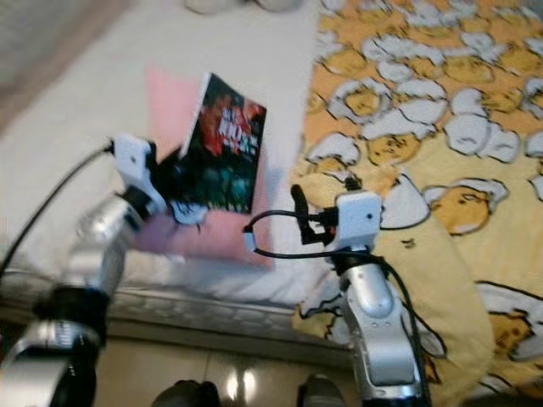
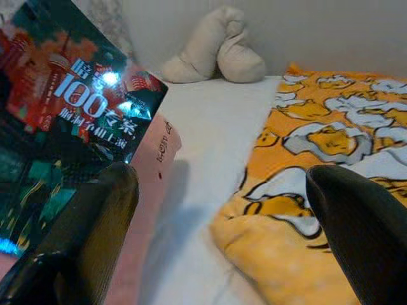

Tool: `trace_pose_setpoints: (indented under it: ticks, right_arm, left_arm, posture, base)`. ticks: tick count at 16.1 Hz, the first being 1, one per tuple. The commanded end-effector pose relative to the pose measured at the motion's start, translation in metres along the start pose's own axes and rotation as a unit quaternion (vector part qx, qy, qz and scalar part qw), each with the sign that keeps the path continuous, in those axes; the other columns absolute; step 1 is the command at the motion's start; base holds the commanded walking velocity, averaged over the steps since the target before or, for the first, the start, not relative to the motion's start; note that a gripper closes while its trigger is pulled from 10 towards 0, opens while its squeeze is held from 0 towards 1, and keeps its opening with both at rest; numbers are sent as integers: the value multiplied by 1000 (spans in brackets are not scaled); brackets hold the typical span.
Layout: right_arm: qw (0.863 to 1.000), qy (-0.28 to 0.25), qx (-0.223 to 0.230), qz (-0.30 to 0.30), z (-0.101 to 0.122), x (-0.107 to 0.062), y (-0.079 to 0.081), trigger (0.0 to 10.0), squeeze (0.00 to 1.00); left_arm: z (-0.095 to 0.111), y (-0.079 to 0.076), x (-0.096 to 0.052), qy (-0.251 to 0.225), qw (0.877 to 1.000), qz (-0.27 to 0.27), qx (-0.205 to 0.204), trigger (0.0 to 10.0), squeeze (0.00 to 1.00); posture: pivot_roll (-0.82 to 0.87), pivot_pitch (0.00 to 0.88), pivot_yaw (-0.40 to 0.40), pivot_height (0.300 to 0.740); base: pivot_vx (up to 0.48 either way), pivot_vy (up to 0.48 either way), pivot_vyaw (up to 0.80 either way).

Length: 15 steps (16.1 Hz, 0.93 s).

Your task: Clean up the room

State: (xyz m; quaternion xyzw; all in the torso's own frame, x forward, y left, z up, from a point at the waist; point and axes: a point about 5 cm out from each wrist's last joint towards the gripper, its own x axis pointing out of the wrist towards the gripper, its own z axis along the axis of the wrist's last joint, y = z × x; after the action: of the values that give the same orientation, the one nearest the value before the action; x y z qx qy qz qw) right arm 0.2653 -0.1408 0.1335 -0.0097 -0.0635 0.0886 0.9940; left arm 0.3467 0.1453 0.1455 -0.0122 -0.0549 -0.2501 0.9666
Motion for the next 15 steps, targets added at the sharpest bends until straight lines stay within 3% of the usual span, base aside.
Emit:
trace_pose_setpoints:
  ticks: [1, 2, 4, 5, 9, 13, 14, 15]
  right_arm:
    - [1000, 10, 0, -4, -6, -1, -1, 10000, 0]
    - [1000, 22, -3, 4, -14, -1, 1, 10000, 0]
    - [999, 34, -1, -1, -20, -1, -2, 10000, 0]
    - [999, 42, 2, -4, -23, -2, -3, 10000, 0]
    - [998, 56, -16, 8, -26, -10, -6, 10000, 0]
    - [997, 72, -22, 4, -30, -23, -10, 10000, 0]
    - [997, 78, -22, 2, -33, -25, -11, 10000, 0]
    - [996, 84, -21, 0, -35, -28, -10, 10000, 0]
  left_arm:
    - [14, -3, 3, -26, 1000, -5, 13, 10000, 0]
    - [-5, -16, 1, 8, 1000, -6, 15, 10000, 0]
    - [-28, -8, 5, 57, 998, 33, 12, 10000, 0]
    - [-32, -3, 11, 72, 996, 54, 10, 10000, 1000]
    - [-25, 14, 28, 107, 987, 119, 27, 10000, 1000]
    - [-33, 21, 26, 150, 977, 148, 15, 10000, 1000]
    - [-35, 24, 23, 158, 974, 164, 17, 10000, 0]
    - [-37, 29, 19, 161, 970, 183, 21, 10000, 0]
  posture:
    - [-205, 0, 107, 740]
    - [-199, 0, 103, 740]
    - [-205, 0, 91, 740]
    - [-209, 0, 78, 740]
    - [-271, 61, 40, 740]
    - [-304, 76, 41, 740]
    - [-302, 79, 42, 740]
    - [-296, 84, 43, 740]
  base:
    - [0, 0, 0]
    - [0, 0, 0]
    - [0, 0, 0]
    - [0, 0, 0]
    - [0, 0, 0]
    - [0, 0, 0]
    - [0, 0, 0]
    - [0, 0, 0]
